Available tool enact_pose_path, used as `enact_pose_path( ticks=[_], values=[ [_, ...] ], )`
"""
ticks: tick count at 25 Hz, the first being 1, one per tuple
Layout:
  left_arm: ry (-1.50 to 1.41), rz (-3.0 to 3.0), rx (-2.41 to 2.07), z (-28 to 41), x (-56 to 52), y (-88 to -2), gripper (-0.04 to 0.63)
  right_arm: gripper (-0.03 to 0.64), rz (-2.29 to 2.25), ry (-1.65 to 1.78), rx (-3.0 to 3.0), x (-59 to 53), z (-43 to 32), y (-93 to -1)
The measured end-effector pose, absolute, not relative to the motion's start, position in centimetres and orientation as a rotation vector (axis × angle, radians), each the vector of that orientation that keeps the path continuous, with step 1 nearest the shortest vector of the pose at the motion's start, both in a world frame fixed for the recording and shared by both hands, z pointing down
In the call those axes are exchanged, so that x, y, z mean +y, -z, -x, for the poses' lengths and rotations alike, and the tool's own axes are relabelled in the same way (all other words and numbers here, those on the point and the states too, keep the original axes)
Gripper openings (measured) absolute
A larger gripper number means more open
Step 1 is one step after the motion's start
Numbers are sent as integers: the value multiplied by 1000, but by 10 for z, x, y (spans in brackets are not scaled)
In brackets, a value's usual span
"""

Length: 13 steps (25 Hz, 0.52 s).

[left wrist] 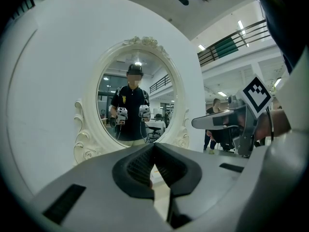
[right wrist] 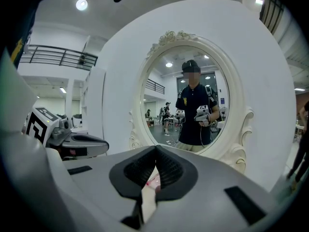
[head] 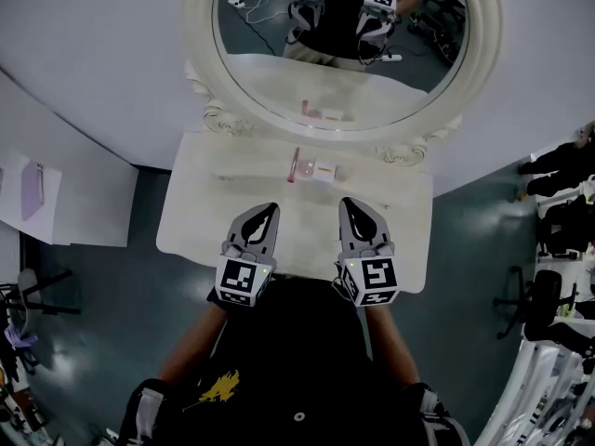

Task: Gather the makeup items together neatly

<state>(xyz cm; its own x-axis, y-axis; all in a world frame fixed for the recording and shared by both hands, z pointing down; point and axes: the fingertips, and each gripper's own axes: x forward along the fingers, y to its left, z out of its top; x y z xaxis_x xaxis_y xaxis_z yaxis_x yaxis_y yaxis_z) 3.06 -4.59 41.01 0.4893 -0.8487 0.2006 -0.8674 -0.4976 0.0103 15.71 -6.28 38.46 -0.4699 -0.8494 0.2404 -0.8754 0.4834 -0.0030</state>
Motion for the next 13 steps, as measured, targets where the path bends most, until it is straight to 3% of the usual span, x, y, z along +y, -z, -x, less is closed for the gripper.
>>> enact_pose_path(
  ticks=[13],
  values=[
    [-289,-2630,-1492,-32,-43,-415,12,12,-1494,-201,-2504,-62,-159,-391]
  ],
)
